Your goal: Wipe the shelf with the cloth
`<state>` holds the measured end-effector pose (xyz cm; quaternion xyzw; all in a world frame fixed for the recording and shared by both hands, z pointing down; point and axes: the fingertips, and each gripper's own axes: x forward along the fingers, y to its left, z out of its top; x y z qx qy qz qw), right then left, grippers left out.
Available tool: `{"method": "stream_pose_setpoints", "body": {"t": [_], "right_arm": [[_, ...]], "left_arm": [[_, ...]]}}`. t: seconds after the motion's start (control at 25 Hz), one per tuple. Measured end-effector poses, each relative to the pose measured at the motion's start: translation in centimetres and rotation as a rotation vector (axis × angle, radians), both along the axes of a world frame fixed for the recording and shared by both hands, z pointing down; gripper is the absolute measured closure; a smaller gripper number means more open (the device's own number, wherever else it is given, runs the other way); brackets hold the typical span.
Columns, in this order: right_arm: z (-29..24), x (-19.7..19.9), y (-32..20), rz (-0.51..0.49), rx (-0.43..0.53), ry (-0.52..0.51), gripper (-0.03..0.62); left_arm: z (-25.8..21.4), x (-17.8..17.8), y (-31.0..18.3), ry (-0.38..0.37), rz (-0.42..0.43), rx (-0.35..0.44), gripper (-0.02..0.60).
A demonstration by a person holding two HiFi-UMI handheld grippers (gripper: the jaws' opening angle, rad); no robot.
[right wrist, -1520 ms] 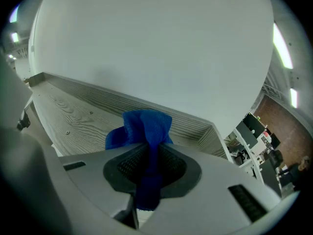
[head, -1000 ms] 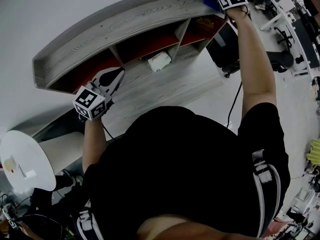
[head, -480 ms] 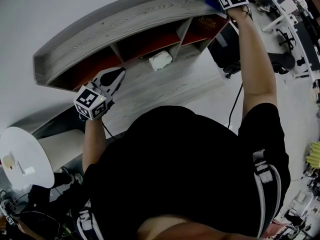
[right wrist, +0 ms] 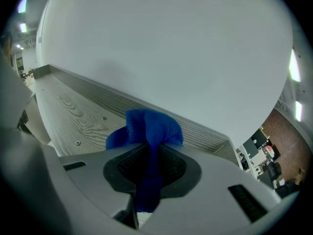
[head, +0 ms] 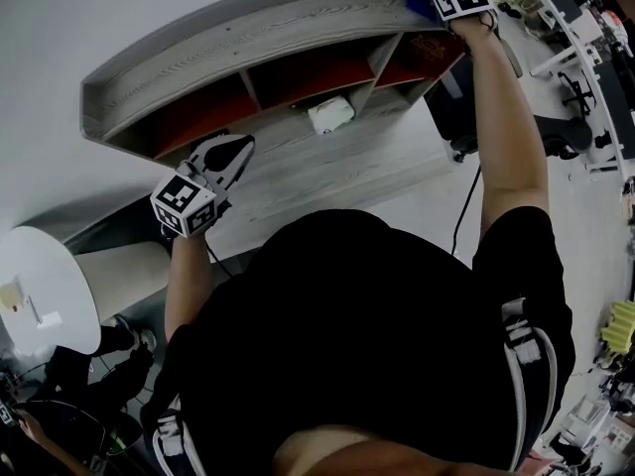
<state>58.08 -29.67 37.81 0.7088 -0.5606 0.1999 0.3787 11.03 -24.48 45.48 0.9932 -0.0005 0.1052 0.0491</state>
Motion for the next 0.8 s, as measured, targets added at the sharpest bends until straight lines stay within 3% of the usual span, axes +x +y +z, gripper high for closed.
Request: {"method": "stream_pose_setpoints", "body": {"t": [0.8], "right_arm": [[0.4, -10.8, -4.7, -0.150, 0.022, -0.022, 0.534]], "left_arm": [[-0.6, -7.0, 1.6, -0.021, -0.088, 0.017, 0.565]]}}
